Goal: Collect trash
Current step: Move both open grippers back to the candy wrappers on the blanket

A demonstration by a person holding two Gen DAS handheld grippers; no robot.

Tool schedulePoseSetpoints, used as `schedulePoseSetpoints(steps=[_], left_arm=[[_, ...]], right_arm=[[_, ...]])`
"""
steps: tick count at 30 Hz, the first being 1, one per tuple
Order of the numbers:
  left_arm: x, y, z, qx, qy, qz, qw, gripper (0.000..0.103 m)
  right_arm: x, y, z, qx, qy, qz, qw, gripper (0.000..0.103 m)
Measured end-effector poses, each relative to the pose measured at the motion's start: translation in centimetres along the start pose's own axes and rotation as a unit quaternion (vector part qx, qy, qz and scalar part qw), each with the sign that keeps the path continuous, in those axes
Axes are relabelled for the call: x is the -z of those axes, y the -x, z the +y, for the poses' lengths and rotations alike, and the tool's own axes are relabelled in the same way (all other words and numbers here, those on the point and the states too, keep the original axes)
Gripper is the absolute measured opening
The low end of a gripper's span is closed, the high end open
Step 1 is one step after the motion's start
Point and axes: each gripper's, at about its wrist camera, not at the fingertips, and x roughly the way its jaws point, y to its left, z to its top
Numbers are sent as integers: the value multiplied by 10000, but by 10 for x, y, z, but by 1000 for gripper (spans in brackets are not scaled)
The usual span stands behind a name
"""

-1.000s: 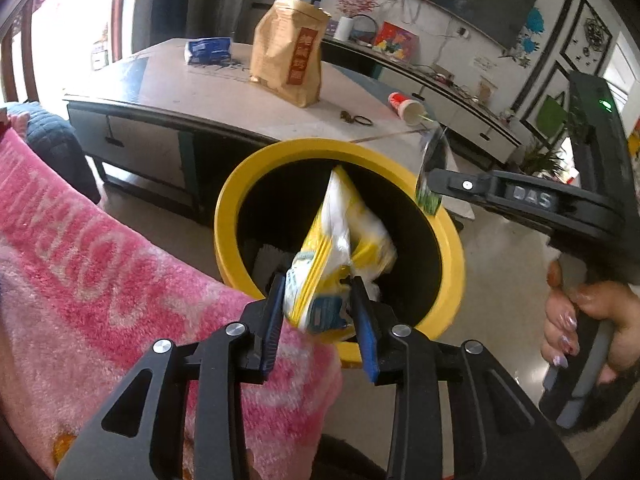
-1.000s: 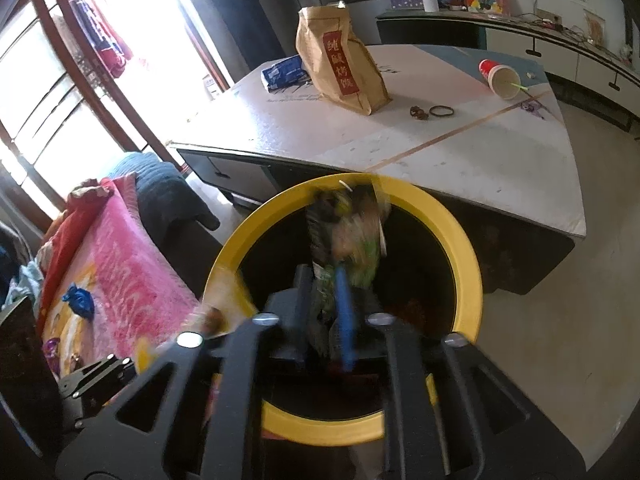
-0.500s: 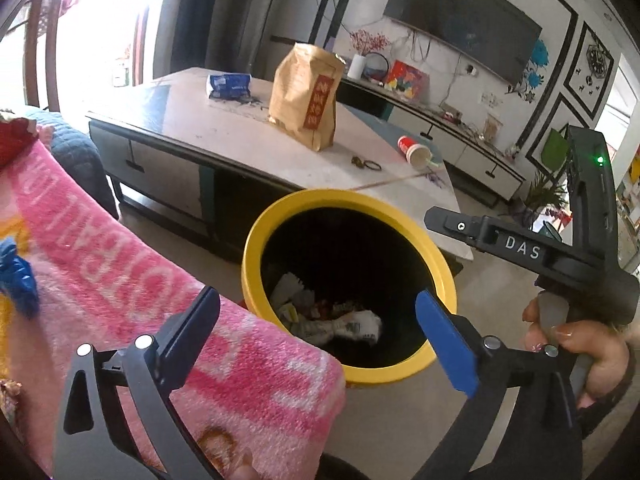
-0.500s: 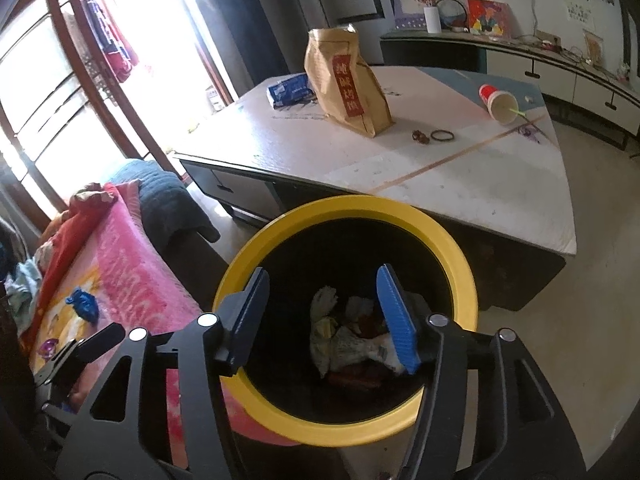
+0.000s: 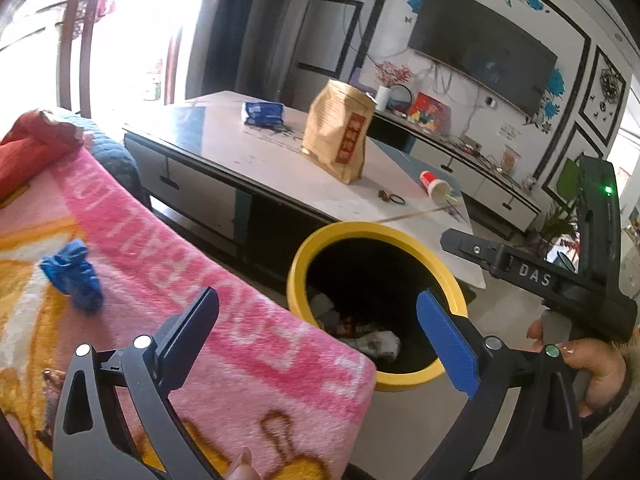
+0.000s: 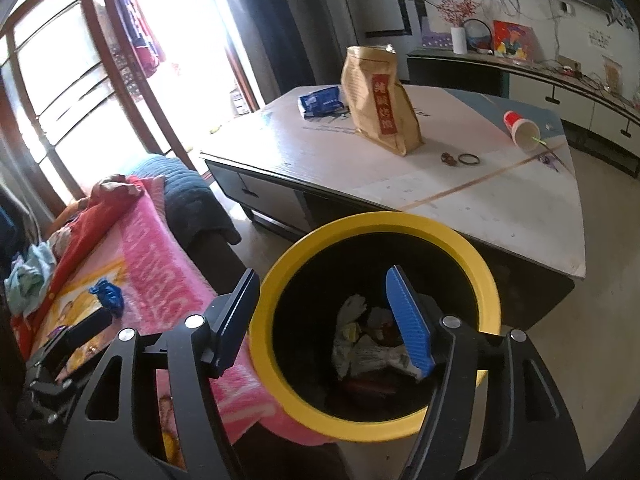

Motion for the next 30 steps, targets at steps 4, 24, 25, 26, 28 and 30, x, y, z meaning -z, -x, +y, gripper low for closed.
schedulePoseSetpoints(steps=[4, 24, 25, 26, 28, 30], left_arm=[[-1, 14, 12, -133, 72, -136, 9998, 96], [0, 72, 75, -737, 615, -631, 9934, 96], [1, 75, 80, -771, 648, -646, 9928, 96], [2, 77, 84, -804, 691, -658, 9922, 96], [4, 82, 91, -865, 764, -684, 9910, 96], [5, 88, 99, -928, 839, -722, 9895, 96]], right_arm=[[1, 4, 12, -89, 85, -33, 9999, 59], [17, 18, 80, -772, 493, 16, 9958, 60], [19, 18, 84, -818, 503, 41, 9954, 60], [20, 18, 88, -863, 514, 66, 9949, 60], [23, 18, 95, -933, 550, 98, 9941, 60], [26, 18, 101, -992, 597, 124, 9932, 60]])
